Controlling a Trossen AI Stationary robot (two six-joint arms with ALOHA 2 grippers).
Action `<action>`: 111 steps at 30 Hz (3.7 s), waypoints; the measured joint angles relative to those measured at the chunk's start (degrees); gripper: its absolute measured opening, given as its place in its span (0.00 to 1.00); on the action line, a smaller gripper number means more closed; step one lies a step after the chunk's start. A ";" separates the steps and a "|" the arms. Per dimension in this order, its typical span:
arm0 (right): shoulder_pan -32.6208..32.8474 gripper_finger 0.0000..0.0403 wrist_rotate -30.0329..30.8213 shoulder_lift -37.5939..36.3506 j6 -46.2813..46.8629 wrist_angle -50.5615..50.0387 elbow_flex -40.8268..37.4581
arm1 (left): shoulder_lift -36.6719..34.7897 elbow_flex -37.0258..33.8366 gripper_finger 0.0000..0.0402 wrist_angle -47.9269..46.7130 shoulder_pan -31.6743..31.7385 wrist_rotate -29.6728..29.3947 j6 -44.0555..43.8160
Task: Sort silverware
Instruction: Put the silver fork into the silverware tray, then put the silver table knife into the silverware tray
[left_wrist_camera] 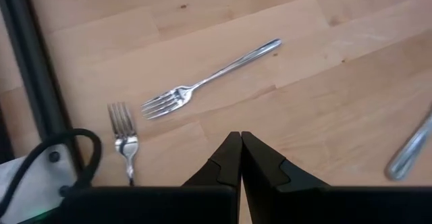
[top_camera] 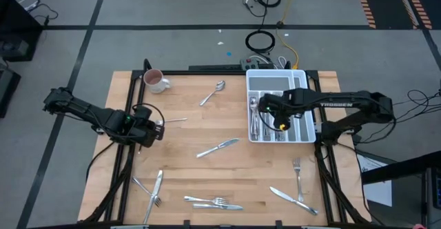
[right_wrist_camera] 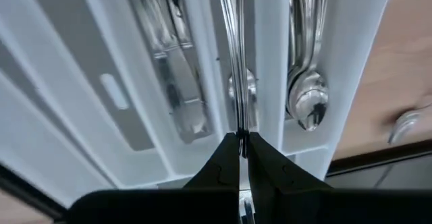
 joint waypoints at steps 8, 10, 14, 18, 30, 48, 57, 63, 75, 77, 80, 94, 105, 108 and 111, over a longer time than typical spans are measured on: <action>-2.12 0.00 -3.38 3.76 -6.87 6.50 -1.95 | 0.02 0.00 0.03 1.91 0.00 -0.14 -0.15; -2.63 0.00 -4.36 5.20 -8.12 7.79 -1.95 | 0.00 0.00 0.03 1.89 0.01 -0.14 -0.39; -3.27 0.00 -5.25 7.92 -10.53 9.22 -1.93 | 0.01 0.00 0.03 1.86 0.01 -0.14 -1.44; -3.91 0.00 -7.97 10.47 -11.22 9.25 -1.95 | 0.02 -0.02 0.03 1.85 0.00 -0.12 -1.44; -5.50 0.04 -12.91 11.84 -4.76 9.87 -1.93 | 0.02 -0.02 0.03 2.02 0.01 0.97 -1.00; -5.85 0.43 -12.16 9.21 20.76 10.56 1.56 | 0.69 0.40 0.03 23.32 -4.21 24.73 8.74; -5.23 0.44 -13.25 8.56 41.48 13.67 9.61 | 9.62 0.92 0.03 28.09 -17.35 21.97 -20.84; 0.48 0.44 -21.39 9.70 53.15 24.67 12.27 | 14.39 0.92 0.03 34.96 -26.33 26.31 -31.38; 7.22 0.43 -22.94 13.87 64.48 36.83 12.21 | 31.75 13.65 0.03 29.34 -37.96 25.26 -49.30; 7.22 0.43 -22.98 14.95 66.57 36.35 12.21 | 36.48 17.60 0.03 26.57 -37.58 24.48 -49.02; 7.28 0.43 -23.05 16.28 69.17 35.80 12.19 | 41.66 23.13 0.03 20.88 -37.65 20.39 -45.46; 8.22 0.43 -22.91 18.44 81.70 38.54 12.17 | 44.87 23.25 0.03 4.75 -35.67 16.20 -39.30; 8.24 0.43 -22.98 18.44 87.85 38.19 12.17 | 44.83 20.22 0.20 13.65 -31.34 16.26 -38.61; 8.22 0.43 -23.02 18.44 88.03 38.16 12.17 | 44.83 20.22 0.28 11.34 -29.93 20.13 -37.47; 8.23 0.43 -23.11 18.44 88.30 38.17 12.17 | 44.87 20.22 0.35 10.08 -29.68 24.89 -40.33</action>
